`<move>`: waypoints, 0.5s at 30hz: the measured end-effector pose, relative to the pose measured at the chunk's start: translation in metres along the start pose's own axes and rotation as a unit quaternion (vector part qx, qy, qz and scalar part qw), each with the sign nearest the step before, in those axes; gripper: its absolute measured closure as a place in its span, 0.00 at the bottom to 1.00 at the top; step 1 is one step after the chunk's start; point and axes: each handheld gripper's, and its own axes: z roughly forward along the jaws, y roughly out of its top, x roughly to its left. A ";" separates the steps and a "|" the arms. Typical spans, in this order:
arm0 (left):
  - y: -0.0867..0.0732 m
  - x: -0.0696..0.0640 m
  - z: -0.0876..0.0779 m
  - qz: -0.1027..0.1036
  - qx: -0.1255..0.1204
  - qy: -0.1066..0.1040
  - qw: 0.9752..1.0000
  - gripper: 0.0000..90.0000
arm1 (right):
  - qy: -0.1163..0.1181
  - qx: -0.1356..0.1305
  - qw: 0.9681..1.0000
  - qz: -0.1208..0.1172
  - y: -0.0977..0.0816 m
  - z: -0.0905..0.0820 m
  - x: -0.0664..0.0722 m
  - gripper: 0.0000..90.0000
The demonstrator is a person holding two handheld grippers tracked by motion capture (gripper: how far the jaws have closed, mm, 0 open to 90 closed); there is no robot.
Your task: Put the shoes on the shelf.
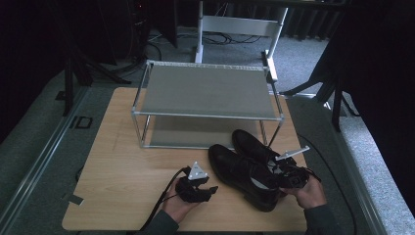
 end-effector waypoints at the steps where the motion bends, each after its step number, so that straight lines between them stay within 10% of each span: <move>1: 0.000 0.000 -0.001 0.000 -0.001 0.001 1.000 0.56 | 0.000 0.000 1.000 0.000 0.000 0.000 0.000 0.89; 15: 0.003 0.002 -0.006 -0.002 -0.012 -0.002 1.000 0.56 | 0.010 -0.018 1.000 -0.012 0.018 0.003 0.012 0.89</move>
